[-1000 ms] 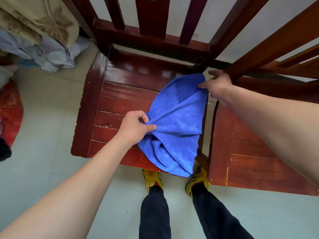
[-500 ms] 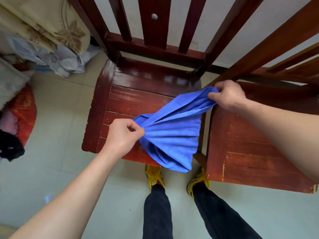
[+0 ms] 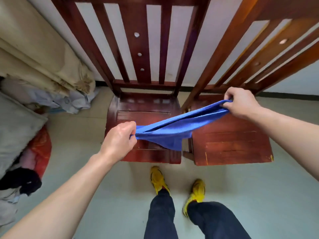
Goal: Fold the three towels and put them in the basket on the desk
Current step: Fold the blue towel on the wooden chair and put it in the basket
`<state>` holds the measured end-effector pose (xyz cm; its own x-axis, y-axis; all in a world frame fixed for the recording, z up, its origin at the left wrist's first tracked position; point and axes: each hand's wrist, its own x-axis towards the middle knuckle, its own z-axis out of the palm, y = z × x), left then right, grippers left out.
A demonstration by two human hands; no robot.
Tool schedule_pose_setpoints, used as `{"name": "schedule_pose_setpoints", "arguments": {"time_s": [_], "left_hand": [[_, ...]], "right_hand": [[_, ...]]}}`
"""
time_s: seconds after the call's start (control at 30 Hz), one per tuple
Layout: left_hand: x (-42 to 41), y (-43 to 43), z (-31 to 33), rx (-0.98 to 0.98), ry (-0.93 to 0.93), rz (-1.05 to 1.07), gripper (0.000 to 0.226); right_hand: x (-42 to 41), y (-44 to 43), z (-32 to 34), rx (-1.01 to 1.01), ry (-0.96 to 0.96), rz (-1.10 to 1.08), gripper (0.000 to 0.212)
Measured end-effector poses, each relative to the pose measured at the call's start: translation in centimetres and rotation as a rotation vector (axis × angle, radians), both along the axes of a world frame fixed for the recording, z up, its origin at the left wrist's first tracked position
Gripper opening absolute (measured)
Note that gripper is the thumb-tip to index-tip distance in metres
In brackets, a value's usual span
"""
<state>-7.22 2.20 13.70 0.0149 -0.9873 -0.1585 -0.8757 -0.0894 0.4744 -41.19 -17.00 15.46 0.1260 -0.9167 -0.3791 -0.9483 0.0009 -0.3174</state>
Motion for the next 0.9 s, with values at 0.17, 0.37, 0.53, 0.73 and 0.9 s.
{"name": "schedule_pose_setpoints", "arguments": {"time_s": [0.17,0.37,0.53,0.73,0.9], "left_hand": [[0.0,1.0,5.6,-0.110,-0.274,-0.265,0.024],[-2.3,3.3,14.5,-0.232,-0.459,-0.408,0.031],[-4.3,4.4,19.5,-0.145,-0.509,-0.421,0.023],[-7.3,5.9,25.1,0.047,-0.536,-0.280,0.034],[-9.4,7.0,26.7,0.121,-0.624,-0.261,0.019]], "right_hand": [[-1.4,1.7,5.9,0.033,0.065,0.005,0.025],[-3.5,3.5,16.1,0.050,0.113,0.043,0.021],[-5.0,3.8,22.1,0.122,-0.372,-0.272,0.025],[-7.1,6.1,28.0,0.089,-0.585,-0.347,0.031],[-8.4,8.2,29.4,-0.026,-0.445,-0.219,0.032]]}}
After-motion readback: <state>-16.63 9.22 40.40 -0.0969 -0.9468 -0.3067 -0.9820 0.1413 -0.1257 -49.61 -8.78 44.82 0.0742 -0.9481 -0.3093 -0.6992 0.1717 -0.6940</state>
